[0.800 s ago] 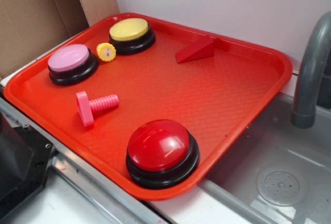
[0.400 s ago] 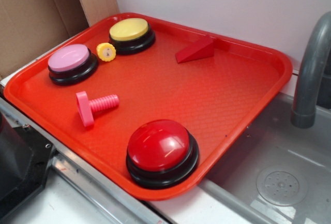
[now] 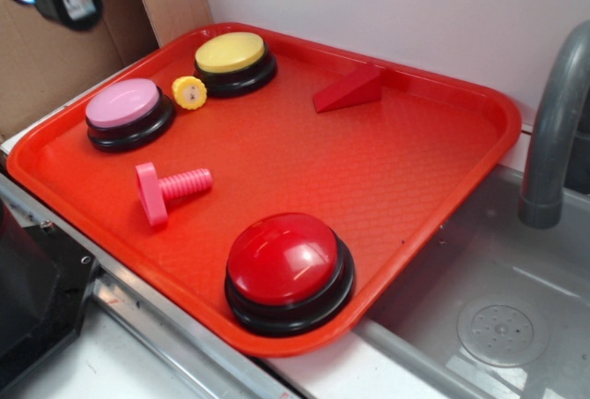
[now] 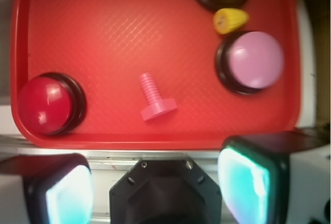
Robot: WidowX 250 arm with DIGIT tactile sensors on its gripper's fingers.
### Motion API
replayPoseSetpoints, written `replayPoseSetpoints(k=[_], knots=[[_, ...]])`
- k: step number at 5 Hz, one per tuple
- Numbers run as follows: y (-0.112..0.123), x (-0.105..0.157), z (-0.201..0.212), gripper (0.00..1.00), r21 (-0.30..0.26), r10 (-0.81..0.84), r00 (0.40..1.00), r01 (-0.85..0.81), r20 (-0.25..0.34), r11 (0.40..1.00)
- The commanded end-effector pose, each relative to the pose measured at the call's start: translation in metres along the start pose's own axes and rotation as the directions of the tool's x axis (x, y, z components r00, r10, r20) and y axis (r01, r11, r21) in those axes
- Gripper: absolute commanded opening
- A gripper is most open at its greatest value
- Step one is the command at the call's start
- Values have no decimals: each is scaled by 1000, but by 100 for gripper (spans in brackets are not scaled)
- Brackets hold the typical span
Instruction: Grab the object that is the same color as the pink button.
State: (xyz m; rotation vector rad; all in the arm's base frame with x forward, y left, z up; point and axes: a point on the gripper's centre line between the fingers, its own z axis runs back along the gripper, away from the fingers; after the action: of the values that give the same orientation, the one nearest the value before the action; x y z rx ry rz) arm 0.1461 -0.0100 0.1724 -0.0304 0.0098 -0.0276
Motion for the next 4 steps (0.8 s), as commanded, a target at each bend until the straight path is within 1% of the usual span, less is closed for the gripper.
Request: replayPoseSetpoints(k=[1, 2, 3, 4], knots=[[9, 29, -64, 100, 23, -57, 998, 56, 6, 998], [9, 34, -90, 100, 28, -68, 998, 69, -11, 997], [10, 38, -116, 100, 35, -76, 996, 78, -42, 996], [6, 36, -138, 100, 14, -71, 994, 72, -78, 997]])
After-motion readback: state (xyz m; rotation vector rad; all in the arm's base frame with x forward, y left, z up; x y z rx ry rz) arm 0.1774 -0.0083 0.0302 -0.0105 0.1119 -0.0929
